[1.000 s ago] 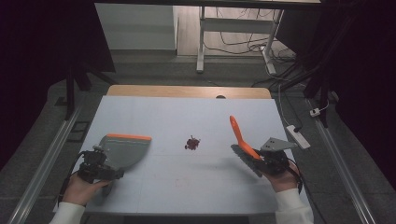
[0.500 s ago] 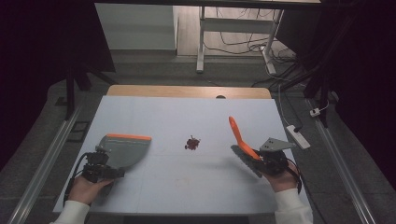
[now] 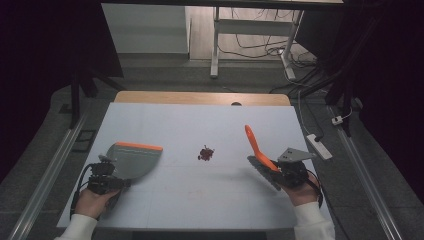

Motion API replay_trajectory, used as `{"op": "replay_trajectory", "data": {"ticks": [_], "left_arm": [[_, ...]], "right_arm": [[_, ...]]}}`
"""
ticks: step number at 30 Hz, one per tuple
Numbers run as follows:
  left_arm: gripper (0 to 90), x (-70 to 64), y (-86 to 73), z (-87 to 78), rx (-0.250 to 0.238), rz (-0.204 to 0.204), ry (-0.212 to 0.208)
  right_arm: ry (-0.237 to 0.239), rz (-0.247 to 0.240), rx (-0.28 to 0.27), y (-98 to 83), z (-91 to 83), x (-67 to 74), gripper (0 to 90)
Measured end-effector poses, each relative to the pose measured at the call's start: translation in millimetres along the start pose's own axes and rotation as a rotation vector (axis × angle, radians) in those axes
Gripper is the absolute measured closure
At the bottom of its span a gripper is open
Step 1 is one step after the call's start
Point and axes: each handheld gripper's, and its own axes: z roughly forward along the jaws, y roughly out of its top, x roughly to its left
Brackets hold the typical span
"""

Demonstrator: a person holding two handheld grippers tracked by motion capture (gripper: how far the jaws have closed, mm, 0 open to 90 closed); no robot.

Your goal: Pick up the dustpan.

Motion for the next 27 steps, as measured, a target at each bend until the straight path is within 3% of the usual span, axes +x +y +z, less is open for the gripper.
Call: {"op": "replay_trajectory", "data": {"ticks": [8,17,27], "left_arm": [[62.2,3.0,-0.4,-3.2,-0.036,-0.010,-0.004],[62.2,12.9,-2.0,-10.3,-0.101,-0.020,-0.044],[62.2,17.4,-2.2,-15.4,-0.164,0.040,-0.091]], "right_arm": [[0.002,-0.002,0.004,0.1,0.5,0.6,70.1],[-0.002,-0.002,0.004,-0.5,0.4,-0.5,70.1],[0.005,0.005,-0.010,0.4,-1.1,-1.4,70.2]]}}
